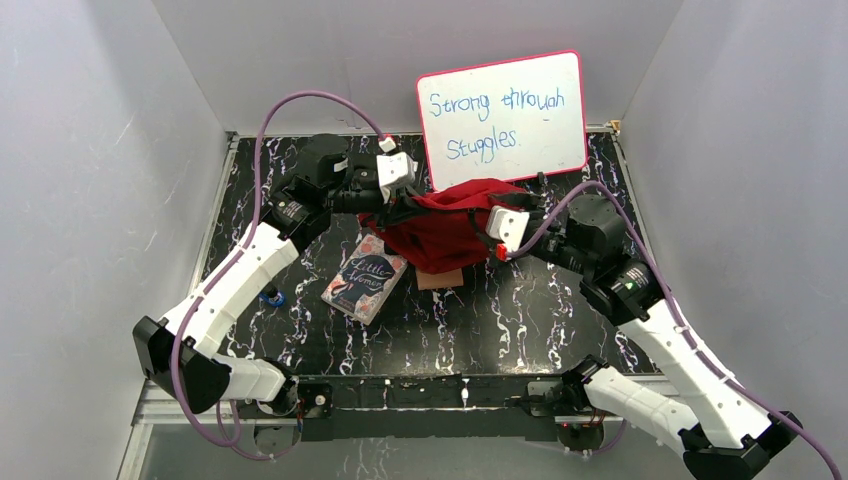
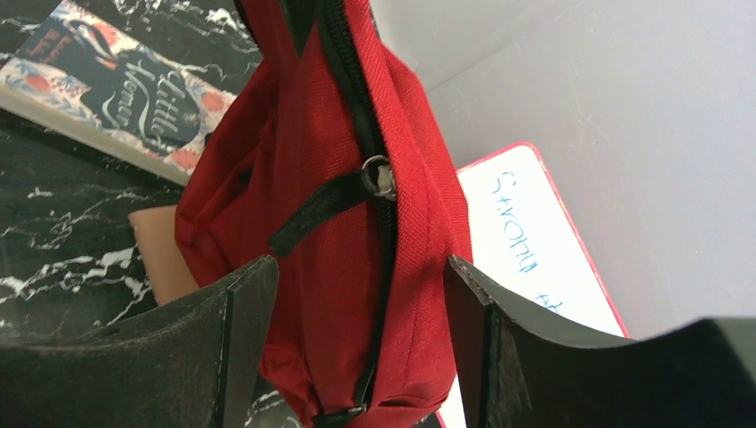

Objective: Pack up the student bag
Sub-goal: Unzip the student bag at the center of the board.

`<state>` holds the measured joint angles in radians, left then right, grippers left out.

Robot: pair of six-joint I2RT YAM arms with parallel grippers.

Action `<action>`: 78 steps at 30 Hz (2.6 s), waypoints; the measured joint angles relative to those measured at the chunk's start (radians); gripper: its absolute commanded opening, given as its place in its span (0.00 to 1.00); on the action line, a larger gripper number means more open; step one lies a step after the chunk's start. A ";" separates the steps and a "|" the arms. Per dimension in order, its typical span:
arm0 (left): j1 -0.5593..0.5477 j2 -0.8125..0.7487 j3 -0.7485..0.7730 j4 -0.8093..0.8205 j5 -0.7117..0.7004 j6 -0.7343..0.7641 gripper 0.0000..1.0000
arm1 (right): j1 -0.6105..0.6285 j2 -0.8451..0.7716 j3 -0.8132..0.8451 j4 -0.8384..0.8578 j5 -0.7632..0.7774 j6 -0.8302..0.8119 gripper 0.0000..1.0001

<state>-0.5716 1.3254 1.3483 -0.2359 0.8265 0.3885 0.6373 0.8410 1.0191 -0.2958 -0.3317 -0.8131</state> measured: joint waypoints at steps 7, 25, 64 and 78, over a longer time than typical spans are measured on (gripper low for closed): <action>0.000 -0.022 -0.024 -0.008 0.025 0.050 0.00 | 0.000 0.000 0.021 -0.072 0.008 -0.033 0.78; 0.000 -0.055 -0.044 -0.047 0.080 0.133 0.00 | 0.000 0.021 0.040 -0.091 0.023 -0.058 0.82; -0.007 -0.004 0.074 0.167 0.021 0.042 0.00 | -0.001 0.023 0.077 0.076 0.010 0.188 0.00; -0.079 0.218 0.332 0.518 0.061 -0.132 0.00 | 0.009 -0.008 0.237 0.203 0.382 0.313 0.00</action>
<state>-0.6510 1.5436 1.6798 0.2825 0.8875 0.2569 0.6460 0.8333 1.2564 -0.0933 0.0505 -0.5003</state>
